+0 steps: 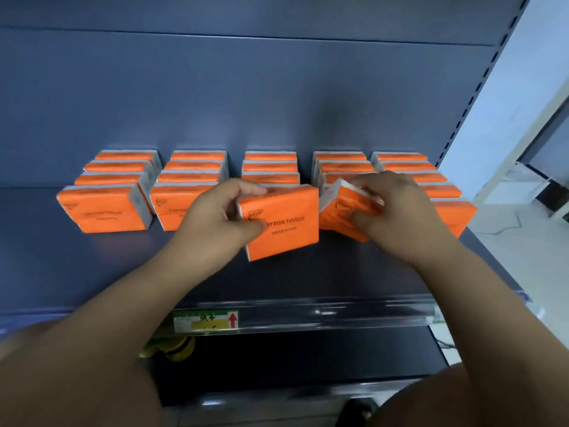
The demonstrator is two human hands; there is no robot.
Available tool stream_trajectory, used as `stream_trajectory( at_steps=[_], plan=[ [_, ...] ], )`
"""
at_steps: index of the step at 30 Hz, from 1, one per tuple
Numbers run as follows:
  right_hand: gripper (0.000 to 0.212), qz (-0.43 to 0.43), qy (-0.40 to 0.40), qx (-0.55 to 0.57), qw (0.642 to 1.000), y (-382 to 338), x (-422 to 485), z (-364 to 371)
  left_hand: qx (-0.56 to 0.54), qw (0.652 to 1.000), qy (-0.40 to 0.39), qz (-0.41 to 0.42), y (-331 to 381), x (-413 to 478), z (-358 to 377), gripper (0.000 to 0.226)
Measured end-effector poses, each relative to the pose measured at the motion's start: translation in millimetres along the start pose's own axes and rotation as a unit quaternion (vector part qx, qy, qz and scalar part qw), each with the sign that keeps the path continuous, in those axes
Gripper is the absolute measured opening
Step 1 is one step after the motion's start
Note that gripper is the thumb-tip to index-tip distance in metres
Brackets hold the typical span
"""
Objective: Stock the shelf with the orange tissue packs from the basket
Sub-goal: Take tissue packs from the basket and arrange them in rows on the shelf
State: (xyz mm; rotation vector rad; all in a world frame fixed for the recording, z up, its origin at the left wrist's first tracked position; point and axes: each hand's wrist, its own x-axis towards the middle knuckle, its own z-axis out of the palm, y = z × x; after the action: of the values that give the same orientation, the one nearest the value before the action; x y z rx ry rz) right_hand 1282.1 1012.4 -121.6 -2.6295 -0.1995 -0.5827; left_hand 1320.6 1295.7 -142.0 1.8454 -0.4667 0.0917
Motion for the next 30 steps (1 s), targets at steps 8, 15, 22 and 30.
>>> stream_trajectory(
  at_steps=[8, 15, 22, 30],
  plan=[
    [0.055, -0.002, 0.006, -0.109, 0.994, 9, 3, 19, 0.108, 0.985, -0.062, 0.116, -11, 14, -1, 0.051],
    [0.055, 0.027, 0.004, -0.136, 0.99, 17, 6, 29, 0.154, 0.97, -0.078, 0.17, -16, 13, -3, 0.046],
    [0.061, -0.01, 0.04, -0.099, 0.994, 6, 6, 32, 0.123, 0.984, -0.049, 0.118, -13, 12, -4, 0.048],
    [0.055, -0.078, 0.028, 0.027, 0.996, -24, 3, 48, 0.188, 0.975, -0.018, 0.118, -20, 17, -4, 0.046]
  ],
)
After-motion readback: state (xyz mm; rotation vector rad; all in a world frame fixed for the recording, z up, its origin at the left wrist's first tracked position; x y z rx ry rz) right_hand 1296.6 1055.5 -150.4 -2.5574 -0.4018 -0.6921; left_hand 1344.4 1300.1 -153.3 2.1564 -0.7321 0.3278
